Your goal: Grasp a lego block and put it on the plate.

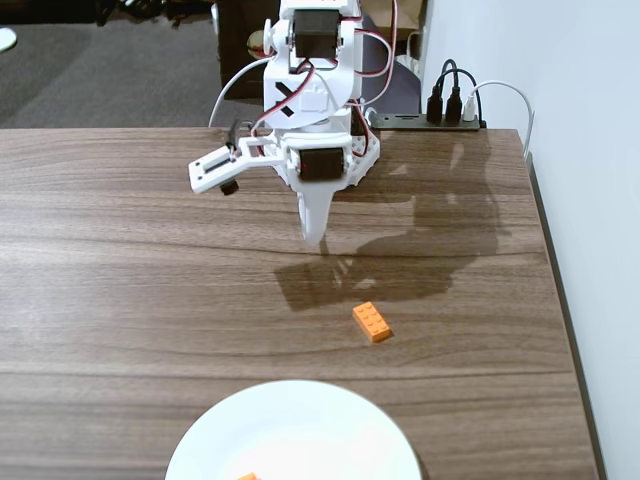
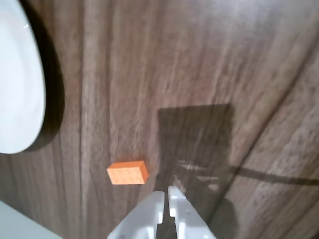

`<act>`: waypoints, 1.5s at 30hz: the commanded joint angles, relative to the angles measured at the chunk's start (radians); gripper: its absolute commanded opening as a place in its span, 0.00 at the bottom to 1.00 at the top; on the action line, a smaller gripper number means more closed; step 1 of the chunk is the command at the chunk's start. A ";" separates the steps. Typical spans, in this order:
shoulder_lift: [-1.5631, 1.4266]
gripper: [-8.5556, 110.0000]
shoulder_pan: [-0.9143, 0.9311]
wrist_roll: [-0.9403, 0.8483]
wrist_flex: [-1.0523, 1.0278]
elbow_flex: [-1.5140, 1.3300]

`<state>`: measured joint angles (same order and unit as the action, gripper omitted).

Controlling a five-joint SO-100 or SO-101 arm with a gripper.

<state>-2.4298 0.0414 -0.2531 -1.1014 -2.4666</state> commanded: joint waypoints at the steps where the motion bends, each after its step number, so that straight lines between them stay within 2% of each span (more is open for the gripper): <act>1: 0.061 0.08 -0.015 -0.080 0.009 0.112; 8: 0.209 0.08 -0.054 -0.342 -0.025 0.275; 16: 0.365 0.08 -0.143 -0.753 -0.187 0.472; 23: 0.459 0.08 -0.146 -1.048 -0.195 0.546; 32: 0.540 0.08 -0.146 -1.223 -0.199 0.629; 39: 0.572 0.08 -0.143 -1.523 -0.314 0.680; 45: 0.627 0.08 -0.152 -1.554 -0.327 0.733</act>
<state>-1.8040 -0.1028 -1.7917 -1.4235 -1.7932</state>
